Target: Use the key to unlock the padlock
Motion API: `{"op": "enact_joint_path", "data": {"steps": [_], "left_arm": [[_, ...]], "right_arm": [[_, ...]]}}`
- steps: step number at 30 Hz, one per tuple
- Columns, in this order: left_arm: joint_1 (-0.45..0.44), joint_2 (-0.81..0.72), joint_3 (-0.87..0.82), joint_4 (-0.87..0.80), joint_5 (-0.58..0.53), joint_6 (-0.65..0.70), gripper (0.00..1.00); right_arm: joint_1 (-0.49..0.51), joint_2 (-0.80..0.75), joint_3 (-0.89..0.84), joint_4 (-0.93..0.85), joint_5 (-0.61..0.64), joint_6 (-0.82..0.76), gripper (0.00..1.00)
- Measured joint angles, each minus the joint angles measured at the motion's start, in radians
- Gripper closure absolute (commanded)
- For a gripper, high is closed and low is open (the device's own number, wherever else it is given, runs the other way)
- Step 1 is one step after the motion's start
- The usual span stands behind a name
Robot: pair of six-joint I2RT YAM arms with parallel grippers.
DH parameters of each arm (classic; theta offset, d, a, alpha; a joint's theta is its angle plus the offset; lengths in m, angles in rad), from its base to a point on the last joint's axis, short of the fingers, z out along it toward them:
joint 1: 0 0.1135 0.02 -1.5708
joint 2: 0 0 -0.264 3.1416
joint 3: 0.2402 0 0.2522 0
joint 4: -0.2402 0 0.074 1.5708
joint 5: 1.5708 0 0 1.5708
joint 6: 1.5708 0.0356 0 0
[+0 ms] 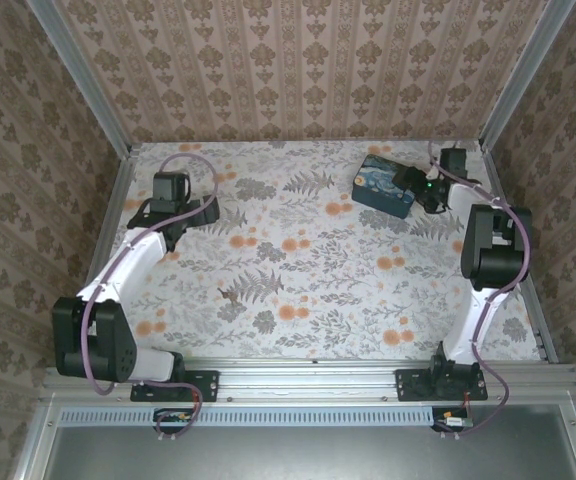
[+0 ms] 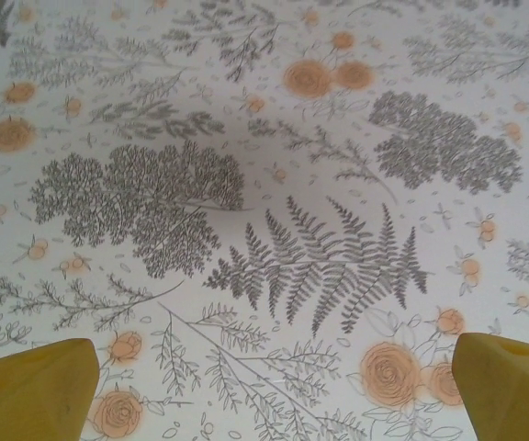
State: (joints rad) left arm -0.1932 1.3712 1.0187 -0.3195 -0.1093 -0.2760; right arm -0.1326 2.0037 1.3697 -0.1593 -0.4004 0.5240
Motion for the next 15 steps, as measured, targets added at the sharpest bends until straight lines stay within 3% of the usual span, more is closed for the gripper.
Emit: {"op": "enact_joint_path", "data": {"steps": [5,10,12,15], "left_arm": [[-0.005,-0.001,0.043,-0.027,-0.006,-0.011,0.0],[-0.026,0.01,0.064,-0.035,-0.019,-0.028,0.0],[-0.034,0.021,0.069,-0.044,-0.021,-0.035,0.0],[-0.049,0.027,0.07,-0.06,-0.026,-0.035,0.0]], "right_arm": [[0.167,-0.037,-0.032,0.011,-0.061,0.061,0.12],[0.395,-0.133,-0.121,0.098,-0.126,0.158,0.12],[0.432,-0.151,-0.122,0.097,-0.127,0.16,0.1],[0.386,-0.187,-0.117,0.033,-0.068,0.118,0.07]]}}
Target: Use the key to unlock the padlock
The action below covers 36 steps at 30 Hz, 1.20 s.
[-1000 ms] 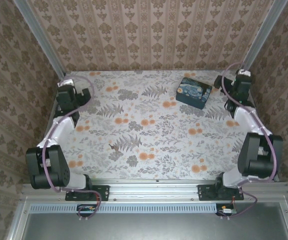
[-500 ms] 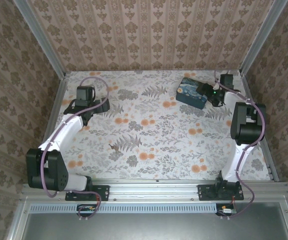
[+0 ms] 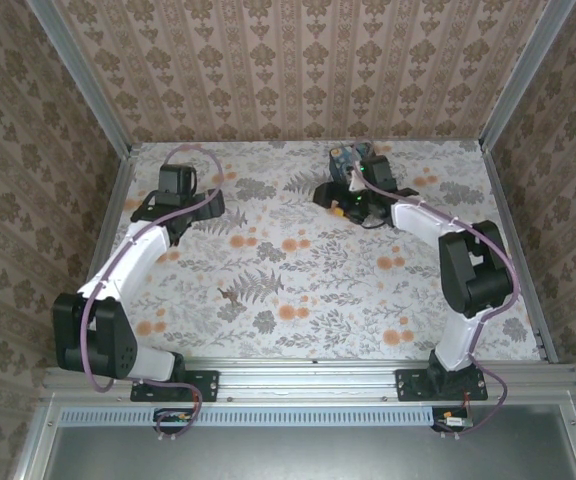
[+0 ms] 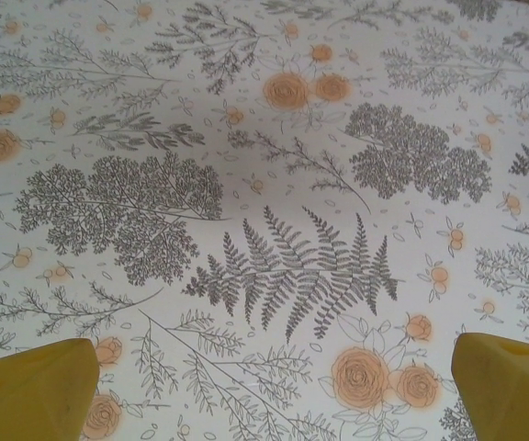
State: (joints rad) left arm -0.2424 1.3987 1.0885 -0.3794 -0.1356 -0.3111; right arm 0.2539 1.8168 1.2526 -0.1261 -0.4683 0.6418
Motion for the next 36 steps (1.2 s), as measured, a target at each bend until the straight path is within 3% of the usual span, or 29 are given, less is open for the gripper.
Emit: {"op": "enact_joint_path", "data": {"steps": [7,13,19,22,27,36], "left_arm": [[-0.013,0.0,0.0,-0.018,0.001,-0.001,0.0],[-0.024,0.0,0.0,-0.019,0.005,-0.011,0.0],[-0.032,0.0,0.0,-0.029,0.004,-0.011,0.0],[-0.032,-0.01,-0.008,-0.034,0.001,-0.011,0.0],[-0.032,-0.04,-0.023,-0.044,-0.014,-0.011,0.0],[-0.032,-0.042,-0.023,-0.043,-0.019,-0.011,0.0]], "right_arm": [[-0.214,-0.01,0.117,-0.153,0.231,-0.172,0.05],[-0.281,0.124,0.299,-0.158,0.277,-0.246,0.15],[-0.282,0.344,0.434,-0.143,0.236,-0.243,0.23],[-0.278,0.397,0.469,-0.143,0.195,-0.235,0.31],[-0.253,0.398,0.474,-0.132,0.145,-0.244,0.5],[-0.157,0.299,0.283,-0.032,0.063,-0.196,0.64]]}}
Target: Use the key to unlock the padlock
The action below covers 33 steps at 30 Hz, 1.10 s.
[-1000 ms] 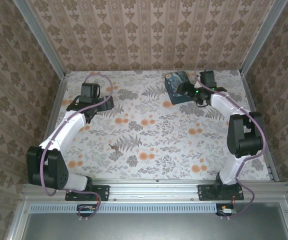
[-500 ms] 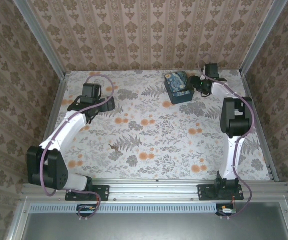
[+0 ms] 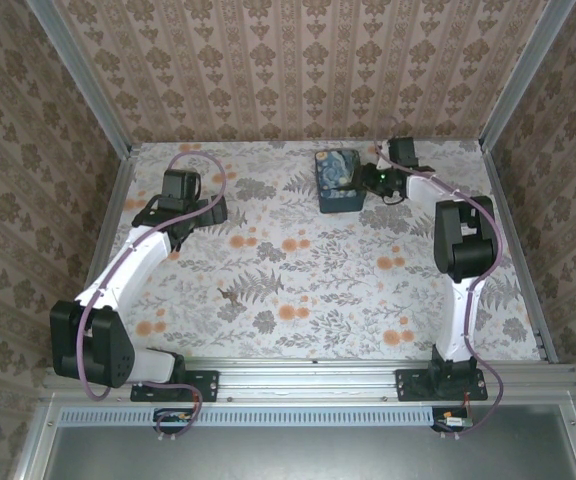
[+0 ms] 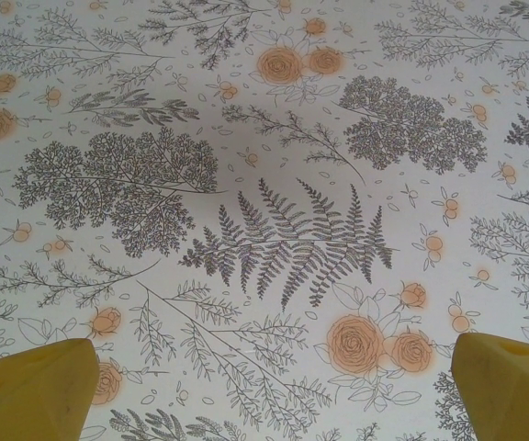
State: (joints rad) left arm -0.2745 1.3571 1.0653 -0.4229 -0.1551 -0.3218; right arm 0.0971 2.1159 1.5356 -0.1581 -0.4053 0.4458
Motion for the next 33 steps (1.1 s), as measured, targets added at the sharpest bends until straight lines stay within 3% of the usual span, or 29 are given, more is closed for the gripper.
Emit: {"op": "enact_joint_path", "data": {"steps": [5,11,18,24,33], "left_arm": [[0.0,0.0,0.0,0.0,0.002,0.0,0.0],[-0.03,0.021,0.027,-0.009,0.043,-0.02,0.0],[-0.097,0.118,0.048,-0.086,0.097,-0.136,0.03],[-0.098,0.113,0.011,-0.238,0.076,-0.287,0.14],[-0.098,-0.082,-0.24,-0.314,0.171,-0.431,0.39]], "right_arm": [[0.105,-0.076,-0.136,0.078,0.002,0.107,0.67],[0.313,-0.159,-0.324,0.278,0.059,0.357,0.64],[0.484,-0.153,-0.353,0.381,0.135,0.553,0.55],[0.465,-0.164,-0.353,0.38,0.106,0.565,0.42],[0.316,-0.428,-0.403,0.145,0.167,0.329,0.43]]}}
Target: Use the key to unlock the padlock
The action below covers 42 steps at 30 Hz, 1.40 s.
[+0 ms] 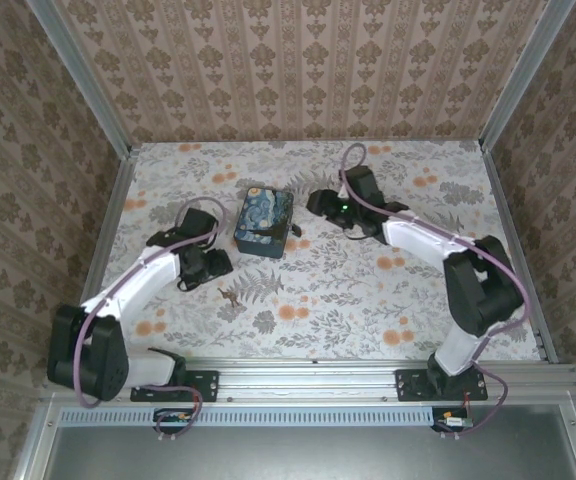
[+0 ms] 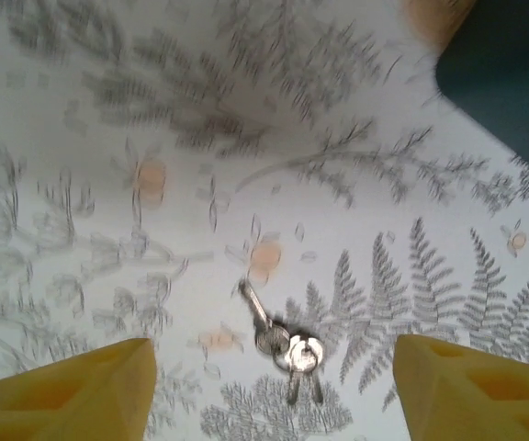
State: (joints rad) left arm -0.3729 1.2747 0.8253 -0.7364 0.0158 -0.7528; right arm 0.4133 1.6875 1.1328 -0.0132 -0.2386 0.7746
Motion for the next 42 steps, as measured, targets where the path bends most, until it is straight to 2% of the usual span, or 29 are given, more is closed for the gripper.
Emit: {"op": "enact_joint_path", "data": {"steps": [4,13,28,30,33,40,42], "left_arm": [[0.0,-0.029,-0.096,0.028,0.05,-0.054,0.46],[0.0,0.118,-0.111,0.137,0.093,-0.125,0.55],[0.0,0.193,-0.09,0.153,0.051,-0.13,0.74],[0.0,0.203,-0.085,0.142,0.043,-0.13,0.81],[0.0,0.217,-0.076,0.127,0.039,-0.126,0.83],[-0.002,0.223,-0.072,0.12,0.037,-0.13,1.0],[-0.002,0.224,-0.07,0.119,0.039,-0.13,1.0]], "right_arm": [[-0.053,-0.042,-0.055,-0.051,0.023,-0.057,0.44],[-0.021,-0.042,-0.104,-0.085,0.003,-0.072,0.45],[0.013,-0.045,-0.103,-0.114,-0.043,-0.103,0.45],[0.013,-0.046,-0.098,-0.124,-0.05,-0.107,0.45],[0.013,-0.048,-0.09,-0.128,-0.056,-0.111,0.45],[0.018,-0.072,-0.079,-0.148,-0.06,-0.119,0.44],[0.019,-0.077,-0.078,-0.153,-0.061,-0.124,0.44]]}}
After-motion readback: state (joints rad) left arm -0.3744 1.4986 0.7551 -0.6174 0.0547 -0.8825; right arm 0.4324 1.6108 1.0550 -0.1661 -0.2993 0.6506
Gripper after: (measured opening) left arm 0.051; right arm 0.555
